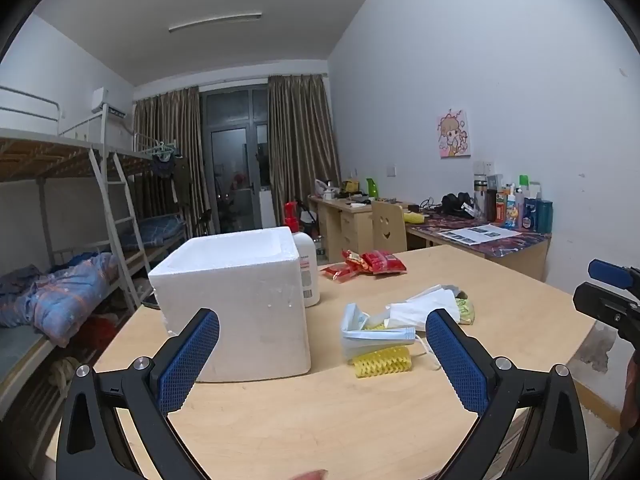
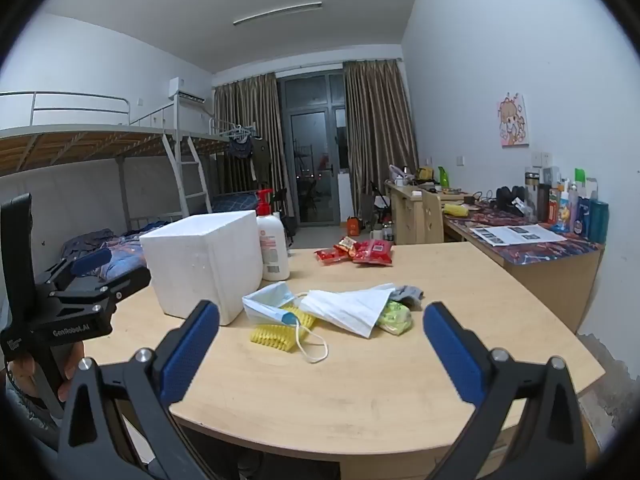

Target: Organize soft objects

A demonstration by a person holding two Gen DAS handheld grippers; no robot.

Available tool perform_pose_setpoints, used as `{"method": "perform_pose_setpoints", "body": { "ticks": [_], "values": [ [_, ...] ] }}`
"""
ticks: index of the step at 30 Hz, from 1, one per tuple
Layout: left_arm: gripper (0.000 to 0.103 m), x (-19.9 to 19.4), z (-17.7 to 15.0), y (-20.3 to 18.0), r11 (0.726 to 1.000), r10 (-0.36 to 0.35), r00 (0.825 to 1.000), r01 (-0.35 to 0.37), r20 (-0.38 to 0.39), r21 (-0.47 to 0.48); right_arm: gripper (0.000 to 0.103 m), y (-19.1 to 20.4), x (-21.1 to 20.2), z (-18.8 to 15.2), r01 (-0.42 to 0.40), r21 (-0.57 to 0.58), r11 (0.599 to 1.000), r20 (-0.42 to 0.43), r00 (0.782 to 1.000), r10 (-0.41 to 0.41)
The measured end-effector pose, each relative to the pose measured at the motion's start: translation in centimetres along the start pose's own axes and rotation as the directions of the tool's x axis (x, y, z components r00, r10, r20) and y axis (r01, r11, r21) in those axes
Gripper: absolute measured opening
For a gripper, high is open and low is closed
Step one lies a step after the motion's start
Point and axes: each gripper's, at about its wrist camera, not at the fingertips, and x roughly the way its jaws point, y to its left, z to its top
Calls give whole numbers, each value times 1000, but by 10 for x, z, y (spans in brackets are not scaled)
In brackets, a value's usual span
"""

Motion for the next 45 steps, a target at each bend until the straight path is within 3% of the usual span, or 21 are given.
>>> {"method": "perform_pose_setpoints", "body": {
  "ticks": [45],
  "values": [
    [103, -2, -3, 4, 999, -25, 1000, 25, 9, -24, 103, 3, -3, 2, 4, 4, 1000, -2, 1000, -4]
  ]
}}
